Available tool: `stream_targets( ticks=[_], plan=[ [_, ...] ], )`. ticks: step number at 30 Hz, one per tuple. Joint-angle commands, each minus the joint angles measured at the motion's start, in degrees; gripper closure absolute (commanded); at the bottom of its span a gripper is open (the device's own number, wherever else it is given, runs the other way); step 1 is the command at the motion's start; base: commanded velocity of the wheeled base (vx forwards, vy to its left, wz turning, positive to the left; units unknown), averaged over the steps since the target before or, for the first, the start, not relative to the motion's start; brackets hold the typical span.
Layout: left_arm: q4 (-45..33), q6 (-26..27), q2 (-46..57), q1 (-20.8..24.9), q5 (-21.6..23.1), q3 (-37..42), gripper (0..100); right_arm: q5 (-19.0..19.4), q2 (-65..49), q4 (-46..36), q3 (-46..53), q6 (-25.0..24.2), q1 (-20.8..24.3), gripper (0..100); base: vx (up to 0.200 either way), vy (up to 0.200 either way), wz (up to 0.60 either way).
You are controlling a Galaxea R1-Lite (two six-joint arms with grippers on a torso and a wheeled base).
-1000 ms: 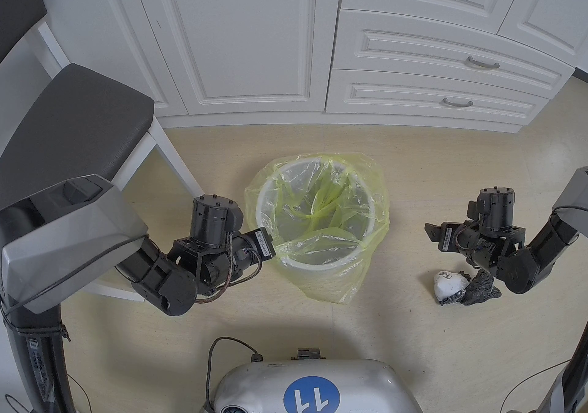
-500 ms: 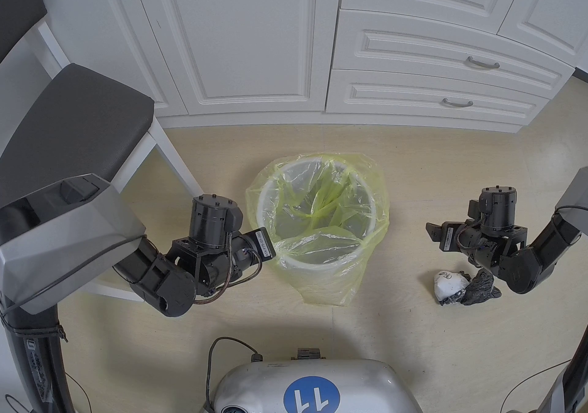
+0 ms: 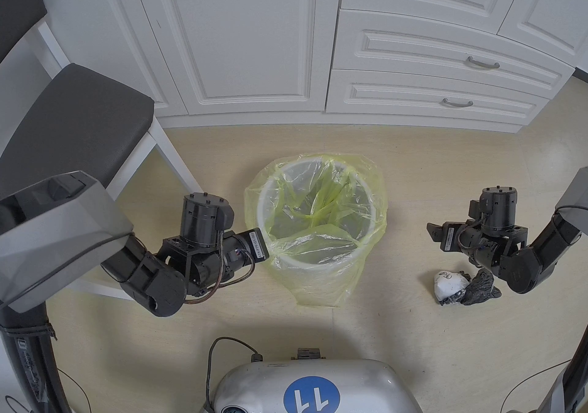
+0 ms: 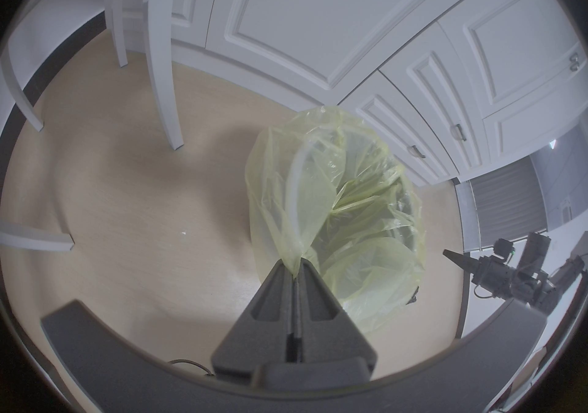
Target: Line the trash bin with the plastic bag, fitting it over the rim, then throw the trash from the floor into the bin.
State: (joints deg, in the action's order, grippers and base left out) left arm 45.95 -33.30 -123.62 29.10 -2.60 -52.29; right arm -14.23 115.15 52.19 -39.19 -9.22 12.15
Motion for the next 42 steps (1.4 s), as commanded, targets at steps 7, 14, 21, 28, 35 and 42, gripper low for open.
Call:
stream_targets(
  ticks=[7, 14, 21, 28, 35, 42],
  plan=[
    [-0.6, 4.4, 3.8, -1.1, 1.2, 4.0, 100, 0.0, -0.8, 0.0, 0.3, 0.9, -0.1, 0, 0.0, 0.0, 0.0],
    [-0.8, 4.5, 1.2, -2.1, 3.4, 4.0, 100, 0.0, -1.9, 0.0, 1.0, 1.0, 0.5, 0, 0.0, 0.0, 0.0],
    [1.0, 4.1, -3.6, -3.2, 3.7, 2.7, 100, 0.0, -2.4, 0.0, 2.1, 1.0, 0.8, 0, 0.0, 0.0, 0.0],
    [2.7, 3.9, -6.8, -3.3, 3.7, 2.1, 100, 0.0, -2.7, 0.0, 2.9, 0.9, 0.4, 0, 0.0, 0.0, 0.0],
    [5.5, 3.7, -8.8, -3.3, 3.7, 1.9, 100, 0.1, -3.0, 4.2, 5.1, 1.0, 0.2, 0, 0.0, 0.0, 0.0],
    [5.9, 3.9, -9.4, -3.3, 3.7, 1.9, 100, 0.3, -2.1, 10.9, 9.2, 0.6, -0.1, 0, 0.0, 0.0, 0.0]
  ],
)
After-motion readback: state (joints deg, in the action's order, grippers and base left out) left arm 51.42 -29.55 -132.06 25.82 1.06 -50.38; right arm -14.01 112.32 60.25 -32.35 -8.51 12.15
